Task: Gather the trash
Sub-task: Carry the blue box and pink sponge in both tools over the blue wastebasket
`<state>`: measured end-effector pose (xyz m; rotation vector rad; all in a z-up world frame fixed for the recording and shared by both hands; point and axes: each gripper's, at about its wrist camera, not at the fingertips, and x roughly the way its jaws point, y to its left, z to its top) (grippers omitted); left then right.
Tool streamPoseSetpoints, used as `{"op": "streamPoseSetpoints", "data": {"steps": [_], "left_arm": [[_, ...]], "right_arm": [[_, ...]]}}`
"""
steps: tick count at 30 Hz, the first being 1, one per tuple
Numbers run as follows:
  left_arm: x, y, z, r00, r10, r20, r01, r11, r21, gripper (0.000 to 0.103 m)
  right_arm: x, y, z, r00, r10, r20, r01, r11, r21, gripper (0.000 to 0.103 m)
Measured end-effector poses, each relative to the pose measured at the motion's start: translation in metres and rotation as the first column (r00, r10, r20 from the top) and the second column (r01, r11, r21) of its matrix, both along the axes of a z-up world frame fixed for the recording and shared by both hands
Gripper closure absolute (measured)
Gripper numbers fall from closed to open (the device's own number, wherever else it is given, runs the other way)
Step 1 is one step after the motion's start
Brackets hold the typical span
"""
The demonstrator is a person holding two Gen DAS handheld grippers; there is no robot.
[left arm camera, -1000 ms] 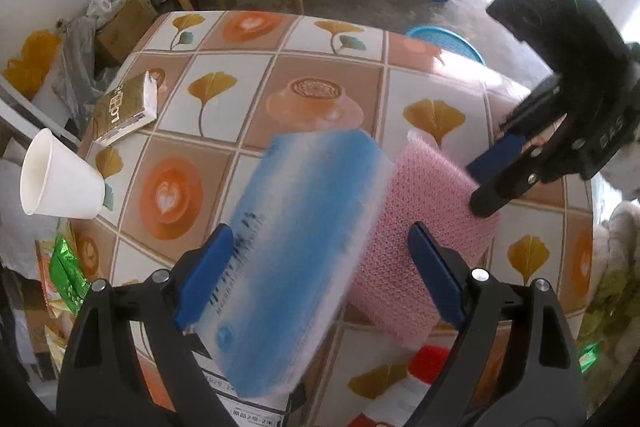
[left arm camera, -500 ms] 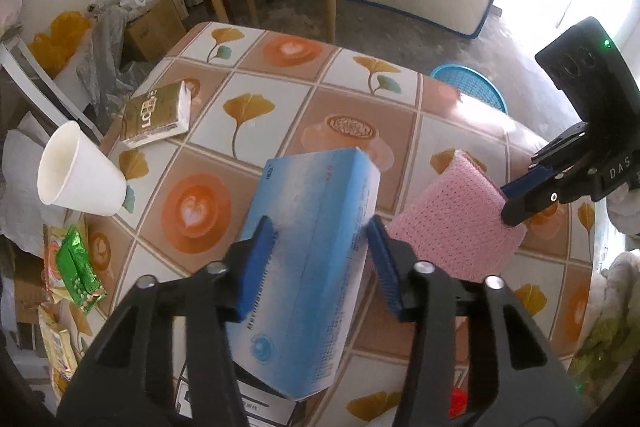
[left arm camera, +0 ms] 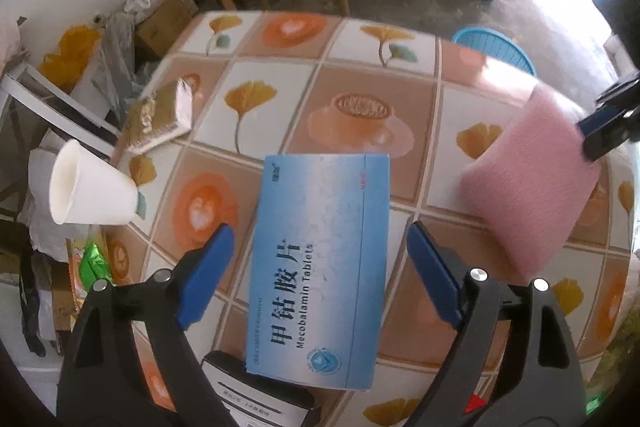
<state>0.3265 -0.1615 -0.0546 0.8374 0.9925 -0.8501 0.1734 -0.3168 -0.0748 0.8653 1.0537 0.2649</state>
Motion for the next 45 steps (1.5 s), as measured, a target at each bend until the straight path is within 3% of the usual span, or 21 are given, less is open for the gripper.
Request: {"op": "streamPoseSetpoints", "data": {"steps": [4, 6, 11, 14, 20, 27, 38, 45], "left_arm": [[0.001, -0.008, -0.011, 1.000, 0.001, 0.002, -0.001, 0.999, 0.053, 0.019], [0.000, -0.011, -0.014, 1.000, -0.005, 0.005, 0.005, 0.998, 0.056, 0.019], [-0.004, -0.019, -0.016, 1.000, -0.026, 0.007, 0.025, 0.998, 0.055, 0.020], [-0.006, -0.021, -0.014, 1.000, -0.026, 0.016, 0.025, 0.998, 0.051, 0.028], [-0.008, -0.023, -0.002, 0.999, -0.018, 0.034, 0.019, 1.000, -0.004, 0.029], [-0.011, -0.023, 0.020, 0.999, 0.004, 0.049, 0.000, 0.997, -0.073, 0.029], [-0.028, -0.047, 0.055, 0.996, -0.021, 0.083, 0.033, 0.989, -0.147, 0.030], [-0.042, -0.084, 0.077, 0.996, -0.041, 0.077, 0.056, 0.978, -0.200, 0.031]], "right_arm": [[-0.003, -0.010, -0.004, 1.000, -0.017, -0.017, 0.018, 0.999, 0.029, 0.076], [-0.002, -0.013, -0.008, 0.999, -0.024, -0.035, 0.025, 0.999, 0.037, 0.067], [0.003, -0.009, -0.013, 0.999, -0.023, -0.041, 0.026, 0.997, 0.067, 0.066], [0.005, -0.007, -0.014, 0.999, -0.034, -0.035, 0.037, 0.996, 0.083, 0.066], [0.002, -0.007, -0.016, 0.998, -0.054, -0.013, 0.055, 0.996, 0.076, 0.076], [-0.006, -0.018, -0.013, 0.996, -0.082, 0.028, 0.079, 0.992, 0.098, 0.080], [-0.026, -0.040, -0.005, 0.987, -0.133, 0.090, 0.121, 0.984, 0.131, 0.082], [-0.059, -0.077, 0.004, 0.961, -0.238, 0.140, 0.214, 0.962, 0.168, 0.082]]}}
